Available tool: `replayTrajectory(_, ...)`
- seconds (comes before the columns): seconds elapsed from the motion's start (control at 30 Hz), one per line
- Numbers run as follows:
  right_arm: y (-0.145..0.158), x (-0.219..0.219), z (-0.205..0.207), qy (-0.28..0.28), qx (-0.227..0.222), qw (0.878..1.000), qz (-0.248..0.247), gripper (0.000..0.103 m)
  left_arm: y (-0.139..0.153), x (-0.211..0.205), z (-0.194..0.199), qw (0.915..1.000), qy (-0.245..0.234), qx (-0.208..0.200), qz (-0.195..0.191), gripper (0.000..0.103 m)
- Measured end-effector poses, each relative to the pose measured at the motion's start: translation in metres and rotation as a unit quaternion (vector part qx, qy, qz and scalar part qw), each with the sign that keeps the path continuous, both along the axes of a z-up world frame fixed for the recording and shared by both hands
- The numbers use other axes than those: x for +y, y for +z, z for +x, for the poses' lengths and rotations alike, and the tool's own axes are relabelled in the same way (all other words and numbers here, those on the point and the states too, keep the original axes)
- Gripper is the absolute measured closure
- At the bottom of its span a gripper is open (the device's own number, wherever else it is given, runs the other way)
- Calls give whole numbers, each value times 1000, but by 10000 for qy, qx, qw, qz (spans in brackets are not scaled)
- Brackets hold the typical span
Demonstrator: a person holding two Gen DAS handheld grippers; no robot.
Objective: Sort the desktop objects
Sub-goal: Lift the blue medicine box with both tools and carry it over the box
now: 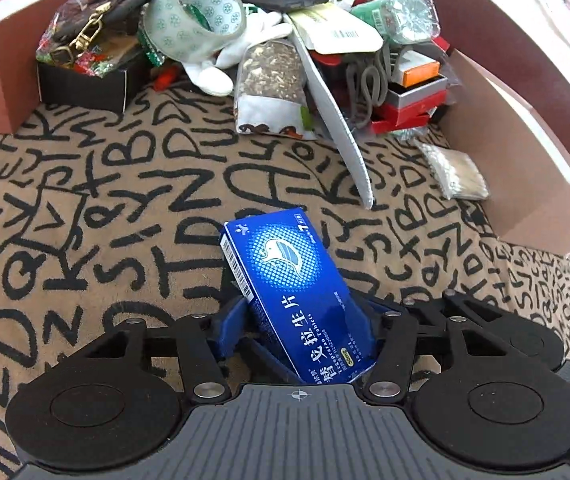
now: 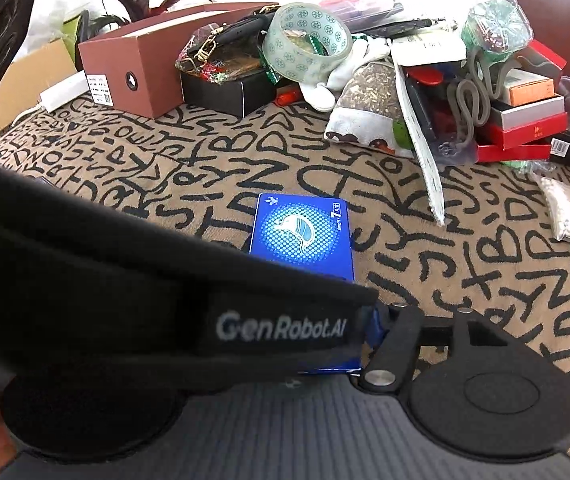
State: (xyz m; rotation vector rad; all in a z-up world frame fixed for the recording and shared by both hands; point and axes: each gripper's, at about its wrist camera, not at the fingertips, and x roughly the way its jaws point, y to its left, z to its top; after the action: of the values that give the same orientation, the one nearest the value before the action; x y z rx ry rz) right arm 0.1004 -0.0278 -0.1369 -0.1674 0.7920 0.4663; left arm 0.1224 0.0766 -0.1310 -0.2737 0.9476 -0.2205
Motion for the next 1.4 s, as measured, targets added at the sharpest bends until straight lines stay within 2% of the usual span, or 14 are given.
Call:
replayTrajectory(0.1,0,0,0,-14,14,10000,-52,33,-1,2,0,9999,-8,-28,-101,34)
replayTrajectory(0.5,3,1,-5,-47,68,9997,-244,33,-2,1,-1,9998,-162,-51,-117,36)
replayTrajectory(0.6,4,2,-6,-60,68,9996,-279,37,-2,-1,-2,9999,-151,-70,-44,37)
replayTrajectory(0.67,5,0,-7,-53,71,9995,-290,38,-1,-1,-2,9999,-156,-61,-41,38)
replayTrajectory(0.77,5,-3,-7,-39,100,9996,-269,39,-1,-2,-2,9998,-188,-59,6,46)
replayTrajectory(1.0,6,-10,-11,-85,159,9996,-202,39,3,-9,-5,9998,-170,-27,42,50)
replayTrajectory(1.17,9,-24,-17,-149,184,9997,-77,39,11,-19,-7,9998,-179,-30,50,53)
replayTrajectory(1.4,26,-54,-23,-273,-49,9994,184,39,36,-54,-13,9986,-278,-335,293,54)
